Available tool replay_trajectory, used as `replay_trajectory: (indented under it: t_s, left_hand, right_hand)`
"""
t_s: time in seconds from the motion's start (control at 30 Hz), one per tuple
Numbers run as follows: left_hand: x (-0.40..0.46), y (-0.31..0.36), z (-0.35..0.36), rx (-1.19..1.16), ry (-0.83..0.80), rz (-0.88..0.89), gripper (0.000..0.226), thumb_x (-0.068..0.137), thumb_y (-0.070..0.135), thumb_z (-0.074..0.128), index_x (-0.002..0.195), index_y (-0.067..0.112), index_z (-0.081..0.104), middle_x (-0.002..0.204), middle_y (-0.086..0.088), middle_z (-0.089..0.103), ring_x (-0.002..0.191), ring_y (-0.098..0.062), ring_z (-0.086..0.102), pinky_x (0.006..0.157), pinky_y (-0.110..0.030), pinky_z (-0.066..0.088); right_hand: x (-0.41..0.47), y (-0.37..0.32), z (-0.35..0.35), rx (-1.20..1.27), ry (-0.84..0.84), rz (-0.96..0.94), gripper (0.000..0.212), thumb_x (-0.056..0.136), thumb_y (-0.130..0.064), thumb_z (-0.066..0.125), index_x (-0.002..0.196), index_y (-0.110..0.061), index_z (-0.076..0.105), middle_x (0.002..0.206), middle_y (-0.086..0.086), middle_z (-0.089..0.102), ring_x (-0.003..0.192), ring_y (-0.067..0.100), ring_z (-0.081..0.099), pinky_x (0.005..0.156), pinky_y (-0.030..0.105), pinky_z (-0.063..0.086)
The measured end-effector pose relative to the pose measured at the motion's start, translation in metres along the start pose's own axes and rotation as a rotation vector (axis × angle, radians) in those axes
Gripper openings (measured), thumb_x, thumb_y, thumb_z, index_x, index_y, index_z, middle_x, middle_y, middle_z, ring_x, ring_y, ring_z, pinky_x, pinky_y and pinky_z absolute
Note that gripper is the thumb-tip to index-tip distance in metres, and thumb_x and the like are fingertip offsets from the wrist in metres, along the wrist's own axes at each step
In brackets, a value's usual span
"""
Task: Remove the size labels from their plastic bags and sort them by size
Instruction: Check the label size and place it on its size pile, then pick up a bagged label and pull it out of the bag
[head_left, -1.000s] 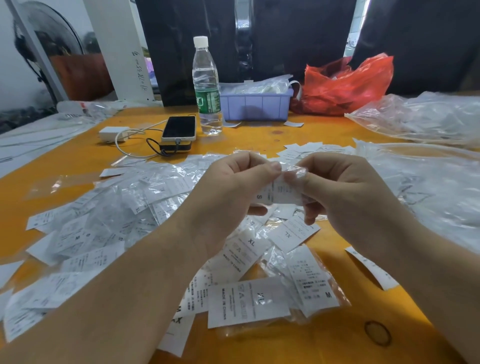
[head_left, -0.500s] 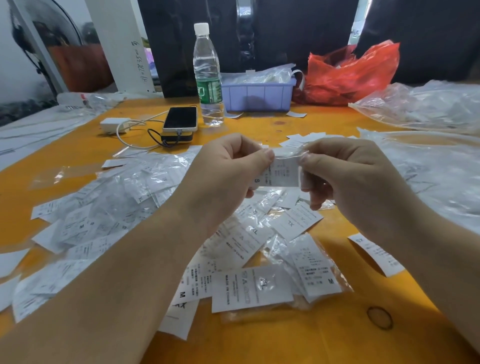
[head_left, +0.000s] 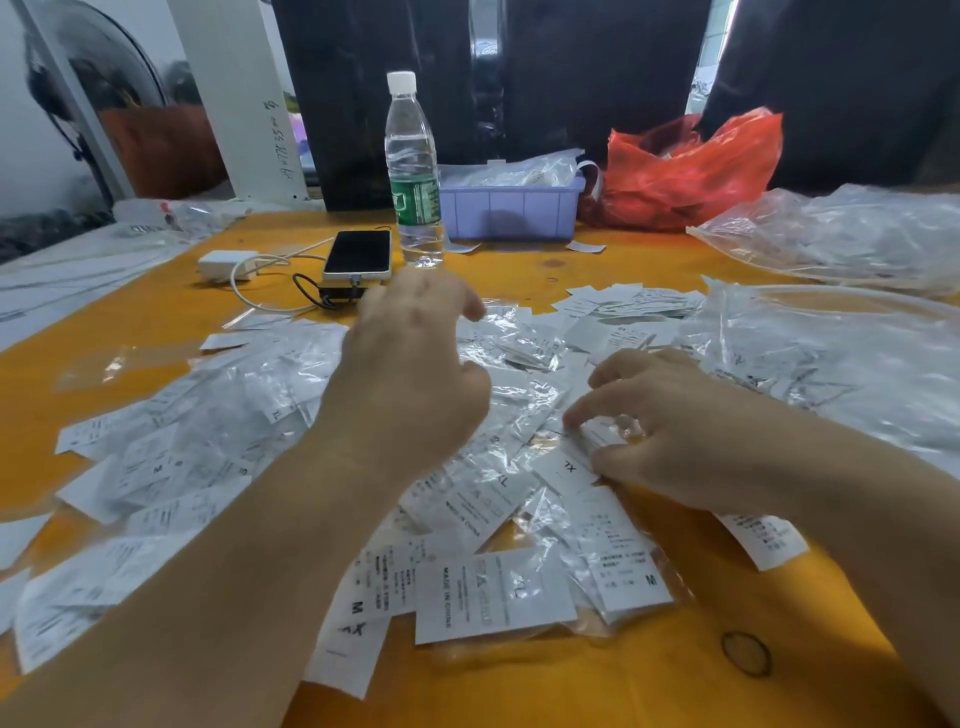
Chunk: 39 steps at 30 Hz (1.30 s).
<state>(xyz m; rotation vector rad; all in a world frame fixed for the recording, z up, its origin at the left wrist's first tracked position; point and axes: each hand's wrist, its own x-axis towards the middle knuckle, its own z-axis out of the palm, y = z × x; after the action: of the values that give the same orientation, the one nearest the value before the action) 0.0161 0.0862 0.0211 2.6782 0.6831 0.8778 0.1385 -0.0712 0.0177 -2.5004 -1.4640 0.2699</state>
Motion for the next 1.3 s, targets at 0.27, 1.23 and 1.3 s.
replay_trajectory:
  t_s: [0.27, 1.23, 1.3]
  left_hand:
    - [-0.009, 0.013, 0.008, -0.357, -0.204, -0.008, 0.024, 0.085, 0.027, 0.065, 0.105, 0.037, 0.057, 0.108, 0.020, 0.053, 0.097, 0.005, 0.051, 0.070, -0.010, 0.036]
    - [-0.008, 0.019, 0.000, -0.759, -0.109, 0.050, 0.016, 0.097, 0.021, 0.056, 0.087, 0.023, 0.068, 0.067, 0.014, 0.065, 0.060, -0.001, 0.058, 0.050, -0.014, 0.044]
    - [-0.007, 0.019, 0.000, -0.789, -0.106, 0.026, 0.014, 0.096, 0.019, 0.058, 0.086, 0.022, 0.067, 0.064, 0.017, 0.064, 0.058, -0.001, 0.057, 0.051, -0.011, 0.044]
  right_hand:
    - [0.006, 0.003, 0.003, 0.105, 0.248, -0.077, 0.013, 0.088, -0.024, 0.068, 0.082, -0.033, 0.060, 0.105, -0.012, 0.054, 0.104, 0.010, 0.045, 0.080, 0.025, 0.038]
    - [0.001, -0.006, 0.004, 0.617, 0.354, -0.270, 0.010, 0.089, -0.021, 0.063, 0.087, -0.018, 0.072, 0.064, 0.007, 0.060, 0.055, 0.023, 0.054, 0.049, 0.034, 0.049]
    - [-0.001, -0.006, 0.000, 0.554, 0.377, -0.254, 0.012, 0.087, -0.024, 0.064, 0.083, -0.016, 0.071, 0.064, 0.008, 0.060, 0.057, 0.027, 0.053, 0.053, 0.040, 0.046]
